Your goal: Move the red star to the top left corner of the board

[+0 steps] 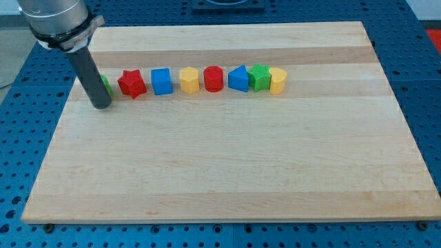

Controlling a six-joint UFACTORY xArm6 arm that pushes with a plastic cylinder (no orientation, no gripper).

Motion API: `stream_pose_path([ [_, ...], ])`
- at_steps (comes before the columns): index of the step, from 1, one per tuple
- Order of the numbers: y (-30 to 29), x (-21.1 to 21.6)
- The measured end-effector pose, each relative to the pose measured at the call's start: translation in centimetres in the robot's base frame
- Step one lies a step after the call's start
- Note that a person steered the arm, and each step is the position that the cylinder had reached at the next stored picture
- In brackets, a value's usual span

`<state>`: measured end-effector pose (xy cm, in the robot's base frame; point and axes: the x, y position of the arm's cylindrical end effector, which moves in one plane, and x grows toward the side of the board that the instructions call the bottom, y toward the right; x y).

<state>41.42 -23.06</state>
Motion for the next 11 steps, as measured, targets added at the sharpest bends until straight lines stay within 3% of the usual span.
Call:
stream_pose_path([
  [2,3.4,0.9],
  [4,9.0,-1.3],
  [6,8.3,-5.4],
  [9,8.0,-0.5],
  [11,6.3,-3.1],
])
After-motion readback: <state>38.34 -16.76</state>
